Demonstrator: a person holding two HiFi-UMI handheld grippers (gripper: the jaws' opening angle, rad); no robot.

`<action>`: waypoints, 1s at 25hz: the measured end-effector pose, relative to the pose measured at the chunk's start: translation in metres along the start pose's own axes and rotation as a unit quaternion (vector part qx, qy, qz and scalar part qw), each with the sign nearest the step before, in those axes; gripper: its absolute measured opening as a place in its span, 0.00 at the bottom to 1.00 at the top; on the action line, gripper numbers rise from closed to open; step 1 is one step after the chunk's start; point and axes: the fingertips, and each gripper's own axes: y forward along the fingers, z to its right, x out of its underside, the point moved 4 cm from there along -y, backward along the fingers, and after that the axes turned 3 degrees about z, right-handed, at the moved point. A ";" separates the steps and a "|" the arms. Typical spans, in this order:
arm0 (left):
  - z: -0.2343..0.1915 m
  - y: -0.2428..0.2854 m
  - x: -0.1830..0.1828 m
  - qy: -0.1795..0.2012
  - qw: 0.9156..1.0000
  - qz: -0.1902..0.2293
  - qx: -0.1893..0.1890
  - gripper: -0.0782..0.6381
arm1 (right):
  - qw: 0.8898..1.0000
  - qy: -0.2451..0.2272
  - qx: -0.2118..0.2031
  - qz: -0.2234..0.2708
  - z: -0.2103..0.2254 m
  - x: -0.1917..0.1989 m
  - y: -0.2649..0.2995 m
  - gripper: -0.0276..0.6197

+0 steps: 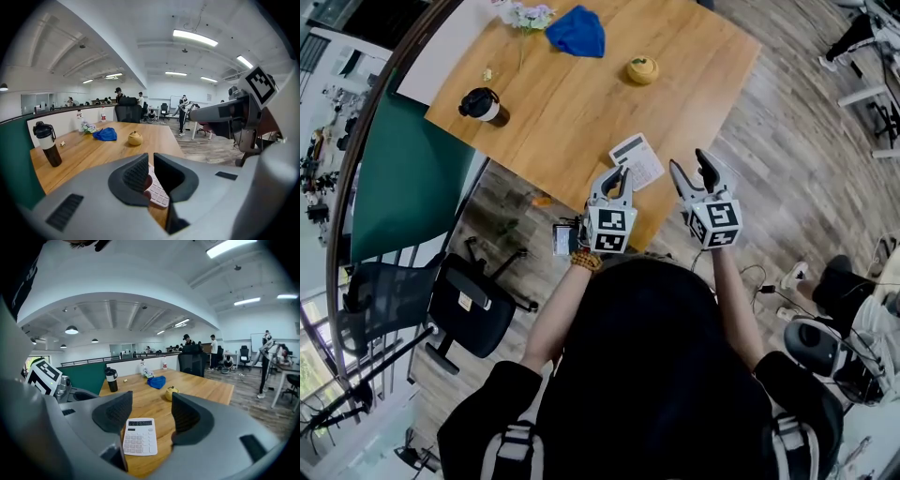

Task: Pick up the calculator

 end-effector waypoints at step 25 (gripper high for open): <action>-0.004 0.067 0.100 0.089 0.984 -0.137 0.070 0.38 | 0.997 -0.008 -0.031 -0.070 0.024 0.028 0.051 0.46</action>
